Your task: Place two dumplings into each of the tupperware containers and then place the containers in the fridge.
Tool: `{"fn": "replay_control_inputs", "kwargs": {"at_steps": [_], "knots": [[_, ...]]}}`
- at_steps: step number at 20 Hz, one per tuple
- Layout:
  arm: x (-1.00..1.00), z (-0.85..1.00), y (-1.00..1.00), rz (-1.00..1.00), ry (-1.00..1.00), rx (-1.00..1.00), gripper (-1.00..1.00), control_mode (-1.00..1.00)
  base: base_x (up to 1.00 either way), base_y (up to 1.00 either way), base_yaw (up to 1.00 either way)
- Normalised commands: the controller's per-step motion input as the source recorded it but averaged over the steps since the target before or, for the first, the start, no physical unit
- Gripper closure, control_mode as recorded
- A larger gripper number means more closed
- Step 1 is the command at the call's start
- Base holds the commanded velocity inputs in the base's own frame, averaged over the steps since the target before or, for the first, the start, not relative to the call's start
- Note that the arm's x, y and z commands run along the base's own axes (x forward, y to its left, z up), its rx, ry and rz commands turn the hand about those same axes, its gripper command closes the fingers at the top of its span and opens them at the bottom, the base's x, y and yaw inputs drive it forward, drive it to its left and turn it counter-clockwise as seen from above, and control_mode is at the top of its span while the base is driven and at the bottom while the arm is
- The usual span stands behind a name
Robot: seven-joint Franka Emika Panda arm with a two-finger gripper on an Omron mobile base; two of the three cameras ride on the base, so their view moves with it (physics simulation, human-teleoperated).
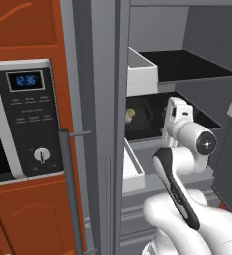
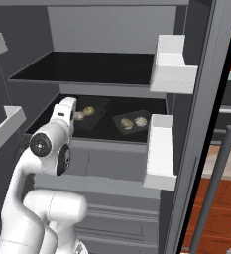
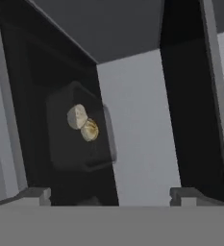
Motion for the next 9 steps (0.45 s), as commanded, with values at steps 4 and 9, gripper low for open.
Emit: {"fn": "replay_control_inputs", "kwargs": {"at_steps": [4,9], "knots": [[-1.0,0.38,-0.34,-0.06,0.04,-0.28,-1.0,-1.0,0.0,0.0,0.0],[-1.0,0.17,-0.42,-0.02,0.01,-0.26,-1.0,-1.0,0.0,0.0,0.0]]}}
